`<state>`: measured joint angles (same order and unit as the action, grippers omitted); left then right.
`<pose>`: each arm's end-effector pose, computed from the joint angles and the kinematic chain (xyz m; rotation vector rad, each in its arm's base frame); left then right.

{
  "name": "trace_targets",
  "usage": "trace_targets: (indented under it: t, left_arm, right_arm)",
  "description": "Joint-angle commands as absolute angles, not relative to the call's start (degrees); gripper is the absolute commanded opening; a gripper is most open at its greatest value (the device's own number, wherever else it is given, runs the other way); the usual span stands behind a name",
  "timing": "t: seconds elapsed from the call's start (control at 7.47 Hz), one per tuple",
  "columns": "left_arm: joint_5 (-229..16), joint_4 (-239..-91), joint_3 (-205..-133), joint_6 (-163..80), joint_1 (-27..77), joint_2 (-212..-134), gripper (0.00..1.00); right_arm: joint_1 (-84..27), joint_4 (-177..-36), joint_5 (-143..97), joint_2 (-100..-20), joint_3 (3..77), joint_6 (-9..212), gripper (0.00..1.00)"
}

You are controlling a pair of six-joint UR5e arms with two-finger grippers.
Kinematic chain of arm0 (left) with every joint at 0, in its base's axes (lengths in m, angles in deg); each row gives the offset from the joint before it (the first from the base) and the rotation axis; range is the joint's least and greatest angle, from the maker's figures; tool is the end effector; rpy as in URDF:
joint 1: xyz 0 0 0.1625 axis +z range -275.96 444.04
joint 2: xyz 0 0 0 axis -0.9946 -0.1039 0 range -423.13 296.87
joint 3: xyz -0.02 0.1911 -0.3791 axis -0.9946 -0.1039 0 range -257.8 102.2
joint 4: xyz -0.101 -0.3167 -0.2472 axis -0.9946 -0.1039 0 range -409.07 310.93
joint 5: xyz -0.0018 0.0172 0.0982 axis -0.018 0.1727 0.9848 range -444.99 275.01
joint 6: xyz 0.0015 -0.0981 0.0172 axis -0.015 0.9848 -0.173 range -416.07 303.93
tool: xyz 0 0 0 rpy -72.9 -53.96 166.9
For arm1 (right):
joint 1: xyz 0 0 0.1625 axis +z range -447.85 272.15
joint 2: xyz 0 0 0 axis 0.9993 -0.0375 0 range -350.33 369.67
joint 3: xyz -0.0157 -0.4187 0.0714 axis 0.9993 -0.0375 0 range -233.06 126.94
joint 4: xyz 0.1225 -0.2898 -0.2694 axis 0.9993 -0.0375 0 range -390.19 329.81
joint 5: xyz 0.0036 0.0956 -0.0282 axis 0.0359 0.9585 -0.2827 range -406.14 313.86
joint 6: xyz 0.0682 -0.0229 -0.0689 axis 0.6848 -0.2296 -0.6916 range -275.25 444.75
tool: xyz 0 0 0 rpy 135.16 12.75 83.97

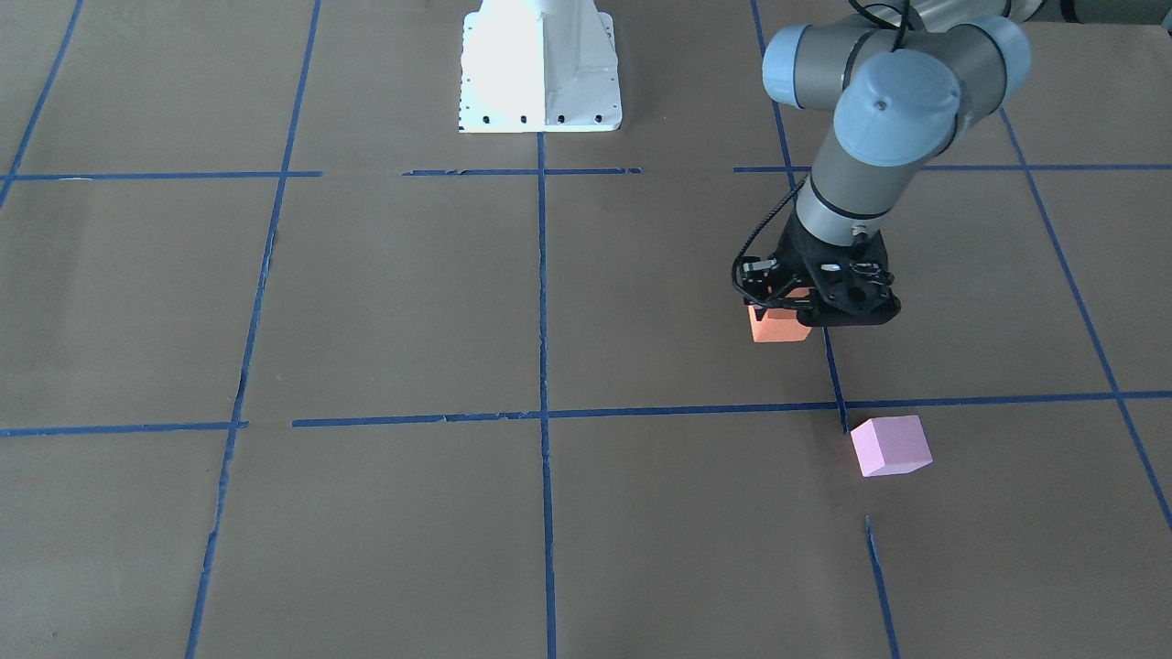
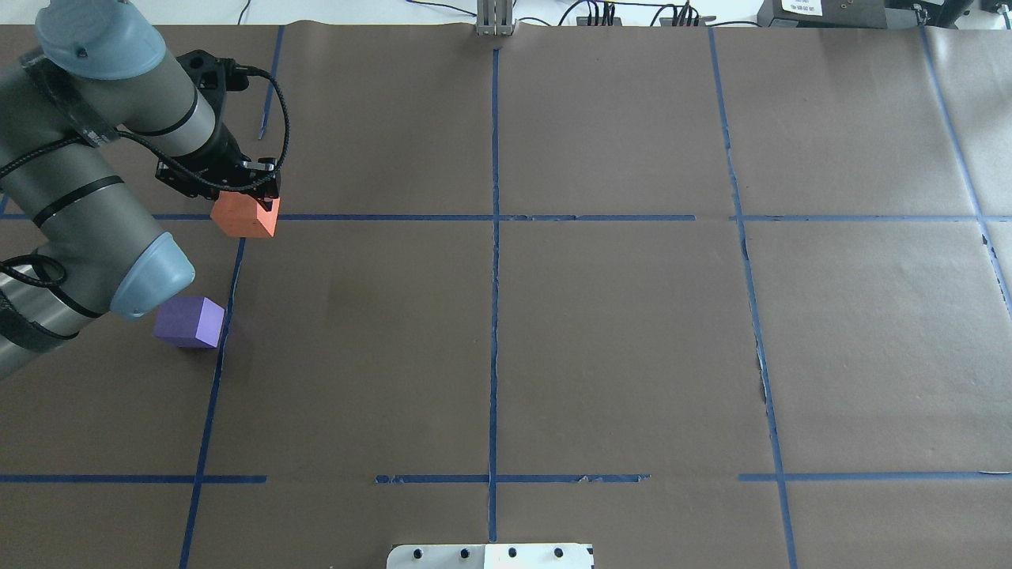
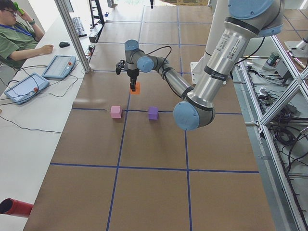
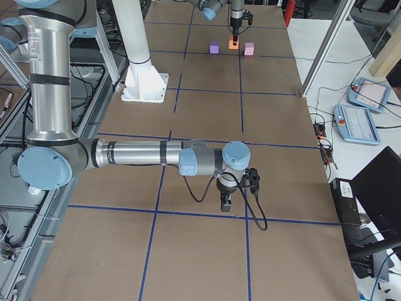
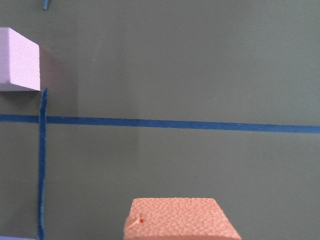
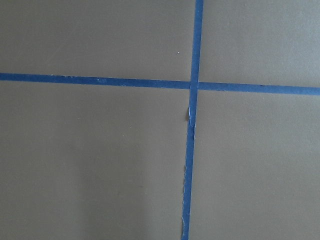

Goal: Arrange blocks in a line
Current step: 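Lift the orange cube and carry it toward the pink cube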

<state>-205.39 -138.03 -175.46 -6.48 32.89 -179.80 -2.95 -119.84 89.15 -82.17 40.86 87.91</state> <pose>0.3401 -0.5545 0.3382 0.0469 0.7642 -0.0239 0.0195 -0.4845 0.6389 -0.0169 -0.7913 -0.0488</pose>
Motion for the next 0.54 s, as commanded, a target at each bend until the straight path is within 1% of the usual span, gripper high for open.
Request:
trace_targets:
  t: [0.0, 0.13, 0.4]
  left_arm:
    - [-207.9, -148.7, -172.2, -6.6, 32.1, -173.0, 0.0]
    - [-208.9, -153.8, -171.9, -5.4, 32.2, -170.4, 0.0]
    - [-208.8, -154.4, -171.3, -3.9, 32.5, -170.3, 0.0]
  right_arm:
    - [-3.0, -119.8, 89.1, -82.2, 40.8, 87.9, 1.0]
    - [-3.0, -119.8, 89.2, -82.2, 40.9, 87.9, 1.0]
    - [-3.0, -119.8, 89.1, -82.2, 40.8, 87.9, 1.0]
